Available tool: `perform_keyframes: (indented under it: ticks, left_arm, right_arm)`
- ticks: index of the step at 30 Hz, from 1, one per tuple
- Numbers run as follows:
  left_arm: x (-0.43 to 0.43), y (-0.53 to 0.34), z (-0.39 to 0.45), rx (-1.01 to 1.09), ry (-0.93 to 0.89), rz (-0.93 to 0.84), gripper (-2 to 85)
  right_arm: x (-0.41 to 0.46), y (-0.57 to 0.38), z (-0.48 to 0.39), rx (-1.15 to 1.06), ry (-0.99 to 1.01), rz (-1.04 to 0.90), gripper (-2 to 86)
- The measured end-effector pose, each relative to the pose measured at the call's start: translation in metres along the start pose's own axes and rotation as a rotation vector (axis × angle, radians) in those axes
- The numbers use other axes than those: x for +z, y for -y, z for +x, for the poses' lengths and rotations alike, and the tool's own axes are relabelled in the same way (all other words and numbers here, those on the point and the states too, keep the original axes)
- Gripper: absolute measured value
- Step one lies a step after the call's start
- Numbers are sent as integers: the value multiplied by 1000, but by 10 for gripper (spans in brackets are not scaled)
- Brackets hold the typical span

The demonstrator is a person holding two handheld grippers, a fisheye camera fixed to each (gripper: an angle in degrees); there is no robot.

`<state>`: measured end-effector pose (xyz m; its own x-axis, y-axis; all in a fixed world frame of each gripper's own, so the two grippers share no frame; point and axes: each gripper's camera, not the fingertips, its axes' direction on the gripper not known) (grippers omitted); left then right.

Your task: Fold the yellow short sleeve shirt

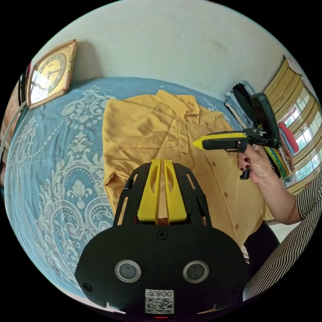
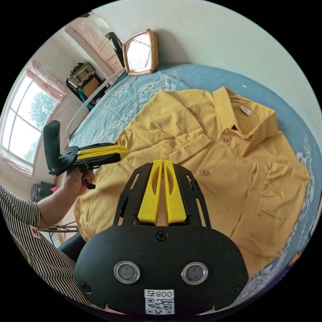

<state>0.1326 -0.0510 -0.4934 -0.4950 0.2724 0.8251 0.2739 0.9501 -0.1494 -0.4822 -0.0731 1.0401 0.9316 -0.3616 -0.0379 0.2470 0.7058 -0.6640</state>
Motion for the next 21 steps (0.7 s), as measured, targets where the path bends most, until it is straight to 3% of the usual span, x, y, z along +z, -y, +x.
perform_keyframes:
  ticks: [2, 9, 21]
  left_arm:
    - [16, 4, 9, 27, 25, -75, 7]
    - [16, 18, 20, 28, -19, -27, 3]
    - [18, 33, 38, 60, -14, -18, 4]
  right_arm:
    - [-9, -24, 12, 35, -47, -4, 2]
    - [-34, -106, 76, 217, -235, -5, 3]
    - [-16, -149, 98, 215, -177, 19, 2]
